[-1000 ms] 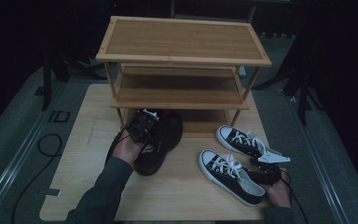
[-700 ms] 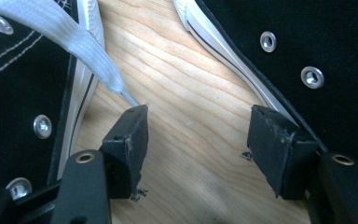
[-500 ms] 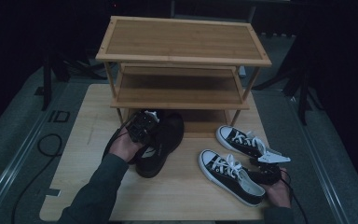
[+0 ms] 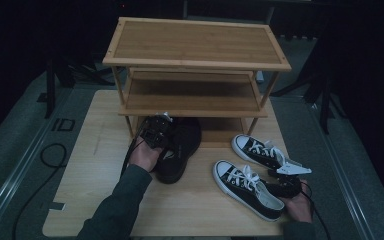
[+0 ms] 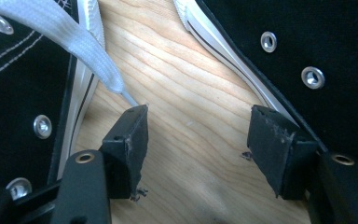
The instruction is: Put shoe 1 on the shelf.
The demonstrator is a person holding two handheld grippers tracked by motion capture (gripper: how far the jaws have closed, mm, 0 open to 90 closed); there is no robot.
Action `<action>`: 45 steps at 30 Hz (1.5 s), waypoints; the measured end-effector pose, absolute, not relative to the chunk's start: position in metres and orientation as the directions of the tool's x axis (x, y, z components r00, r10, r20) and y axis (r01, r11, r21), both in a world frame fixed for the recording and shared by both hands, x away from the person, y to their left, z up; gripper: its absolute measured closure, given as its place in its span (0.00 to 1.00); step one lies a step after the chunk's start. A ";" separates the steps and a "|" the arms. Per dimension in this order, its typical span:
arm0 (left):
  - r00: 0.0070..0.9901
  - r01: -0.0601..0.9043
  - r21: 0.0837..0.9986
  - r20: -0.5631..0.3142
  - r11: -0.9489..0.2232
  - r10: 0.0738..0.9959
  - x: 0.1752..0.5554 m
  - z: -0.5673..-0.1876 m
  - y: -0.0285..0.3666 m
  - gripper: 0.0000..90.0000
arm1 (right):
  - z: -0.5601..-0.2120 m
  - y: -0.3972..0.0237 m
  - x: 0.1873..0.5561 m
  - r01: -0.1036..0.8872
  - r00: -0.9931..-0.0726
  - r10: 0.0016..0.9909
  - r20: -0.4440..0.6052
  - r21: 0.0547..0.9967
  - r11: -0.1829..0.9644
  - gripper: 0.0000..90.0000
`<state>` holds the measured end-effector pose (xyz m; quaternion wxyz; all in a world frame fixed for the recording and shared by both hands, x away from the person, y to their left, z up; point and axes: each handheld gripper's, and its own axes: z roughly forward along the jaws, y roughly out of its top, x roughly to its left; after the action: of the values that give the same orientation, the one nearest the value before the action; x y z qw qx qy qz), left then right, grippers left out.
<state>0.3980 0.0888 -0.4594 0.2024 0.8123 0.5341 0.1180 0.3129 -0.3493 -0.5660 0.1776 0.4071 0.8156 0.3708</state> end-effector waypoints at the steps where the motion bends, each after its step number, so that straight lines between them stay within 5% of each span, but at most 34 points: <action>1: 0.402 0.820 0.455 -0.025 -0.348 0.915 0.398 -0.459 0.089 0.95 | -0.566 -0.349 0.313 0.533 -0.605 0.796 0.013 0.750 0.393 0.42; 6: 0.383 0.803 0.485 0.024 -0.346 0.923 0.396 -0.465 0.073 0.94 | -0.566 -0.349 0.313 0.532 -0.606 0.795 0.013 0.750 0.393 0.42; 13: 0.432 0.773 0.466 0.109 -0.430 0.895 0.393 -0.466 0.064 0.62 | -0.566 -0.349 0.313 0.532 -0.606 0.795 0.012 0.749 0.395 0.42; 19: 0.483 0.756 0.467 0.075 -0.459 0.872 0.385 -0.454 0.073 0.50 | -0.566 -0.349 0.313 0.532 -0.606 0.795 0.012 0.749 0.394 0.42; 45: 0.586 0.685 0.538 -0.005 -0.492 0.811 0.352 -0.418 0.102 0.63 | -0.566 -0.349 0.313 0.532 -0.607 0.795 0.012 0.750 0.394 0.42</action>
<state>0.3521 0.1018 -0.4181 0.2507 0.8544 0.4375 0.1256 0.3131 -0.3491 -0.5660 0.1773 0.4065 0.8159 0.3710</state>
